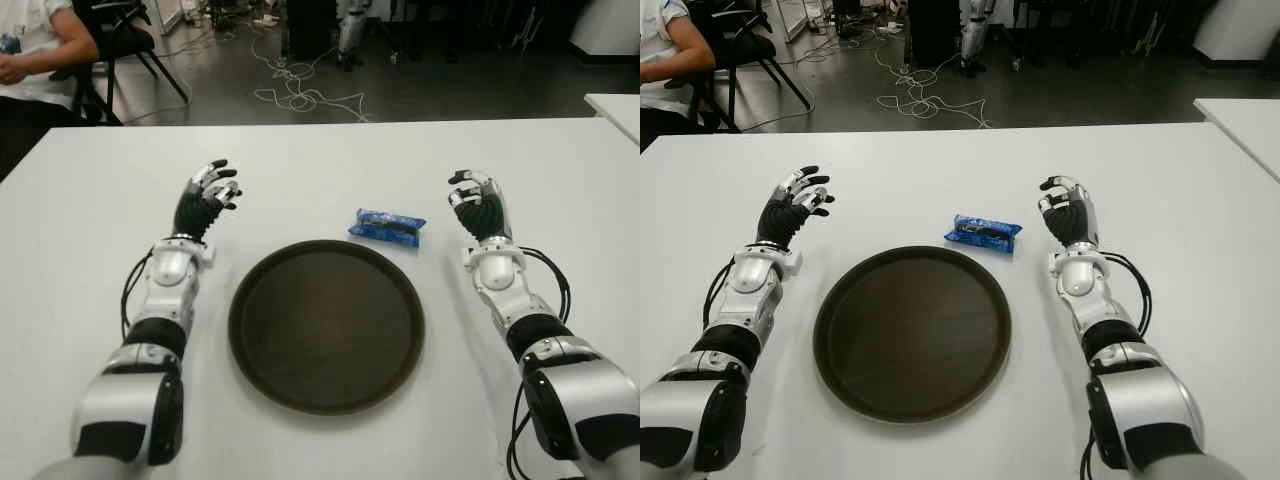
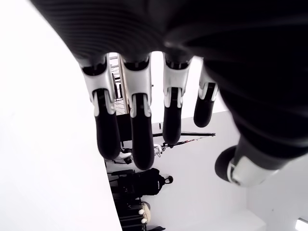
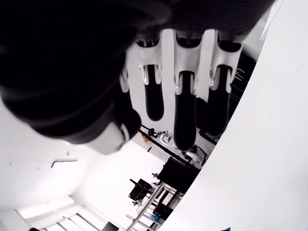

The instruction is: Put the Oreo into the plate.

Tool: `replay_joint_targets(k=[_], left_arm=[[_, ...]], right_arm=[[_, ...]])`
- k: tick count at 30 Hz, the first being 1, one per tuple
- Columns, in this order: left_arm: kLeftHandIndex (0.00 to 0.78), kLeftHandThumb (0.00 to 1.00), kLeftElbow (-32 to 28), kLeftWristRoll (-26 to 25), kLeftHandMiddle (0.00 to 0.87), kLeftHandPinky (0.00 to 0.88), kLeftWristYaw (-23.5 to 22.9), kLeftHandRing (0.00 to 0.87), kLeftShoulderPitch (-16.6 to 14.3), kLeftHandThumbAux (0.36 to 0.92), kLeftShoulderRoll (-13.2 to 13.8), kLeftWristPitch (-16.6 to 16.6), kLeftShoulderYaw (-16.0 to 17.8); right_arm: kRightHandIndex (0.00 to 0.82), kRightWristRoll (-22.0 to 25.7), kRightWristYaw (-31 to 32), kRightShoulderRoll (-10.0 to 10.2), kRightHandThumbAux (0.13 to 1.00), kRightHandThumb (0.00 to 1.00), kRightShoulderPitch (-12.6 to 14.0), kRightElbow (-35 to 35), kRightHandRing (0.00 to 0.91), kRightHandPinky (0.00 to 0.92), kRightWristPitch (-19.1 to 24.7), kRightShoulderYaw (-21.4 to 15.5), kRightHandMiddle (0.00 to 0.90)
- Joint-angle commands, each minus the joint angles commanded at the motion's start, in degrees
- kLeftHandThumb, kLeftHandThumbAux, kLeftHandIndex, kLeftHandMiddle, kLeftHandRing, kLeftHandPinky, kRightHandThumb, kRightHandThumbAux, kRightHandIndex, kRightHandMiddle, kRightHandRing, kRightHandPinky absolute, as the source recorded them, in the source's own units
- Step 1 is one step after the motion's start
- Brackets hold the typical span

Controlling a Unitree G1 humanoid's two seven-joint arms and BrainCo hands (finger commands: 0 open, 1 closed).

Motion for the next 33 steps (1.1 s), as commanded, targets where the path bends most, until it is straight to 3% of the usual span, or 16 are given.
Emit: replay_joint_targets(k=[13,14,16,17,18,20,22,24,27,33], left_arm=[[0.192,0.778,0.1,0.0,0.258,0.445,-0.1,0.381,-0.1,0.598,0.1,-0.2,-0.1],[0.194,0.781,0.2,0.1,0.258,0.438,-0.1,0.378,-0.1,0.599,0.1,-0.2,-0.1],[0.197,0.784,0.3,0.1,0.259,0.429,-0.2,0.374,-0.1,0.599,0.1,-0.2,-0.1],[0.198,0.785,0.3,0.1,0.259,0.428,-0.2,0.374,-0.1,0.599,0.0,-0.3,-0.1],[0.2,0.862,0.3,0.1,0.261,0.433,-0.1,0.405,-0.1,0.614,0.0,-0.3,-0.1],[0.199,0.929,0.4,0.1,0.263,0.44,0.0,0.432,-0.2,0.627,0.0,-0.4,-0.1],[0.197,0.971,0.4,0.2,0.265,0.443,0.1,0.448,-0.2,0.636,0.0,-0.4,-0.1],[0.197,0.985,0.5,0.3,0.267,0.441,0.2,0.453,-0.3,0.638,0.1,-0.5,-0.2],[0.197,0.995,0.7,0.5,0.275,0.44,0.4,0.456,-0.3,0.64,0.1,-0.4,-0.3],[0.2,0.999,0.7,1.3,0.307,0.455,1.5,0.46,-0.4,0.641,0.2,-0.2,-0.8]], right_arm=[[0.404,-0.1,-0.3,0.0,0.716,0.697,-0.1,0.0,0.372,0.387,-0.1,0.1,0.348],[0.311,-0.2,-0.3,0.0,0.663,0.628,-0.1,0.1,0.345,0.359,-0.1,0.2,0.32],[0.202,-0.3,-0.3,-0.1,0.598,0.536,0.0,0.1,0.307,0.328,-0.3,0.2,0.279],[0.185,-0.4,-0.4,-0.1,0.587,0.52,0.0,0.0,0.3,0.323,-0.6,0.3,0.271],[0.184,-0.5,-0.6,-0.2,0.582,0.529,0.1,0.0,0.307,0.341,-0.9,0.4,0.275],[0.225,-0.7,-0.8,-0.3,0.587,0.577,0.1,-0.1,0.355,0.398,-1.2,0.6,0.316],[0.316,-1.0,-1.4,-0.3,0.645,0.727,0.0,-0.3,0.454,0.497,-1.5,0.8,0.424],[0.35,-1.7,-2.6,-0.4,0.662,0.781,-0.2,-0.6,0.52,0.563,-1.7,1.2,0.475],[0.383,-3.8,-6.1,-0.6,0.671,0.826,-0.2,-0.7,0.616,0.647,-1.6,2.3,0.522],[0.403,-5.0,-9.4,-0.5,0.674,0.85,-0.4,-0.9,0.736,0.768,-0.4,2.9,0.526]])
